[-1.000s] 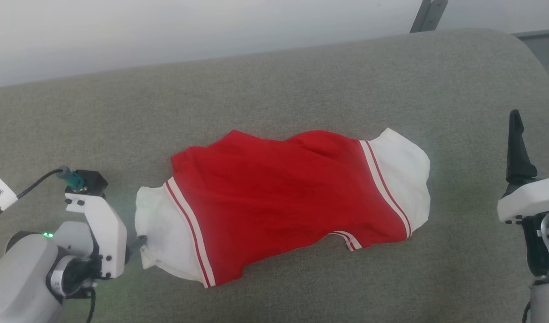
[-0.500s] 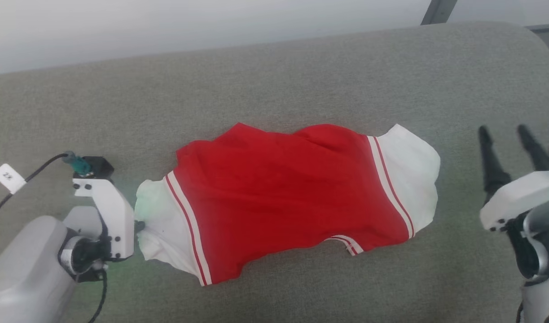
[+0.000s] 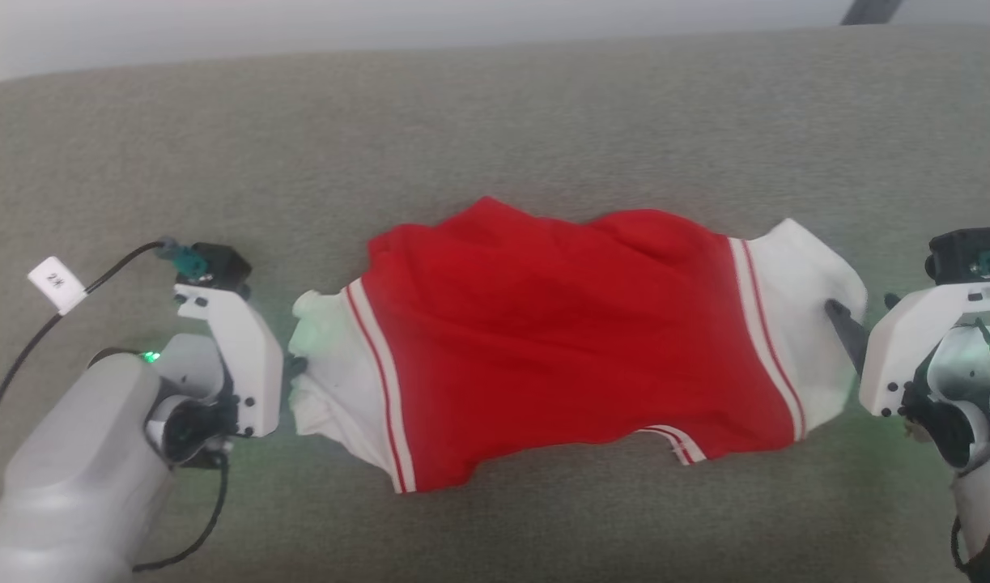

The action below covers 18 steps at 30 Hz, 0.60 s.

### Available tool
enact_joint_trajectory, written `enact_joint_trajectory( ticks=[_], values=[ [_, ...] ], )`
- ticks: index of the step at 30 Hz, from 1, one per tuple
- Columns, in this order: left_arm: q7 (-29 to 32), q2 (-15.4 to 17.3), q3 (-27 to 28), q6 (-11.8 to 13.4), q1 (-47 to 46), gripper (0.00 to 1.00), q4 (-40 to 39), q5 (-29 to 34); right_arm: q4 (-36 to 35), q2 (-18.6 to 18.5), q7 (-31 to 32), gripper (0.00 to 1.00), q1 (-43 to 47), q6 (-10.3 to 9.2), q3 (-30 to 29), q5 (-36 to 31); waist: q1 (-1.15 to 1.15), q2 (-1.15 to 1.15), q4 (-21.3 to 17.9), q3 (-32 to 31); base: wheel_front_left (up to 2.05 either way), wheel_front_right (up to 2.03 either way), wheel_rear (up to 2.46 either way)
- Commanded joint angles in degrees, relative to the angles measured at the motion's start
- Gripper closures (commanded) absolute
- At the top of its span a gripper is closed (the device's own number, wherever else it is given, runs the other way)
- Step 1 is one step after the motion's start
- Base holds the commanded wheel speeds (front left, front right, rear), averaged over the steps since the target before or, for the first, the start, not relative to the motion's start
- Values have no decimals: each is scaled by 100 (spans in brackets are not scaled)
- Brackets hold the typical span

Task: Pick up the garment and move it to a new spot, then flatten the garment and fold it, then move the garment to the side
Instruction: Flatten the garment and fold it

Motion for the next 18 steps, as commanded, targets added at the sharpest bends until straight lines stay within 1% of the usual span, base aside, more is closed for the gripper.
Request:
enact_joint_trajectory(
  ticks=[1,6,7,8,10,11,13,18],
  values=[
    [-19,-121,-133,8,79,100,159,78,159,-50,119,0,-100,-8,64,61,0,0,102,62,0,0,0],
    [-82,-238,-240,-53,-18,100,226,129,843,-167,517,0,-384,-9,143,101,0,0,271,114,0,0,0],
    [-97,-253,-254,-59,-26,100,239,134,961,-165,579,18,-426,-8,172,134,0,0,294,117,0,0,0],
    [-111,-268,-255,-61,-37,100,257,125,1049,-181,643,100,-455,-8,229,146,0,0,315,119,0,0,0],
    [-116,-276,-262,-68,-55,100,277,111,1121,-212,693,100,-486,-8,309,145,0,0,332,118,0,0,0],
    [-146,-239,-256,-81,-94,100,318,117,1220,-270,670,100,-566,-10,307,171,0,0,358,105,0,0,0],
    [-216,-183,-234,-77,-156,100,330,150,1223,-265,650,100,-640,-10,330,283,0,0,373,55,0,0,0],
    [-204,15,-159,-100,-437,100,62,199,879,-309,559,100,-876,-8,400,641,0,0,381,-175,0,0,0]
  ],
)
